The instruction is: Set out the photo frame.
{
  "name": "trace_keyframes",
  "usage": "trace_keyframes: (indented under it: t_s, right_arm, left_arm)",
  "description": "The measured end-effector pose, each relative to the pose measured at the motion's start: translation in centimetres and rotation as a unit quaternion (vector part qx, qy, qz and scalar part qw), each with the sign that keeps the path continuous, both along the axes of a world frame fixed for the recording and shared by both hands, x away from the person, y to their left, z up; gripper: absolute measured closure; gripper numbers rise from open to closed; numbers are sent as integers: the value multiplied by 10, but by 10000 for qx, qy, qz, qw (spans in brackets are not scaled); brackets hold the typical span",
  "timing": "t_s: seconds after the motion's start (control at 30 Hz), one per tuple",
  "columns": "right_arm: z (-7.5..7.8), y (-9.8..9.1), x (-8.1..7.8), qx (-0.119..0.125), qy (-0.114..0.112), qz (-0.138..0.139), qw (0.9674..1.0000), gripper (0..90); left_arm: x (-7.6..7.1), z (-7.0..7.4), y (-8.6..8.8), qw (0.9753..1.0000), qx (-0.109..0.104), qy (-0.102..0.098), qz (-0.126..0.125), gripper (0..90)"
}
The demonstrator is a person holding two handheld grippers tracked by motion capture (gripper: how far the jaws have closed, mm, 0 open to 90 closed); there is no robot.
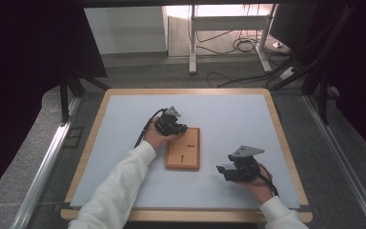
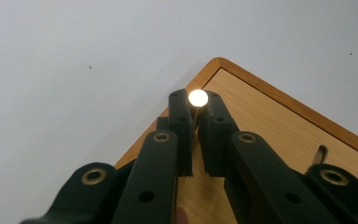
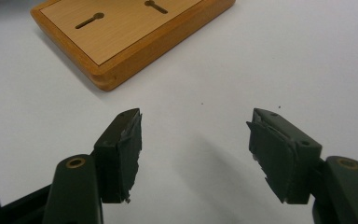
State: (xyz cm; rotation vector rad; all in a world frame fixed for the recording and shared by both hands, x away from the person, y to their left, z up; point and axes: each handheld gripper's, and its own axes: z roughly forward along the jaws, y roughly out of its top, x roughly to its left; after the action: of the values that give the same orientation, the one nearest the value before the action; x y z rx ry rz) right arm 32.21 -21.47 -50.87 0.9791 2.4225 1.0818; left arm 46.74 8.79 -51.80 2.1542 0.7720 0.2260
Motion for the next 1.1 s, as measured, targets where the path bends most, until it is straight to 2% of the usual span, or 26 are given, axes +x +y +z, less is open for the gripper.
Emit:
trace_keyframes:
  t_s: [0.2,0.5,0.6,0.83,1.1]
  right_arm:
    - [0,1,0,8,11,-7,10000,347]
    - [1,2,0,-10,-46,46,10000,347]
    - [3,3,-1,20,-136,125,9998,345]
    - [7,13,-7,-99,-370,443,9983,335]
    - [9,25,-10,-80,-430,627,9971,335]
  left_arm:
    - [1,0,0,10000,-29,77,6,846]
    - [4,6,-2,9995,160,275,4,847]
    - [5,6,-2,9994,164,299,25,846]
    - [6,7,-3,9991,201,365,23,846]
    - [10,8,-2,9987,220,460,-34,845]
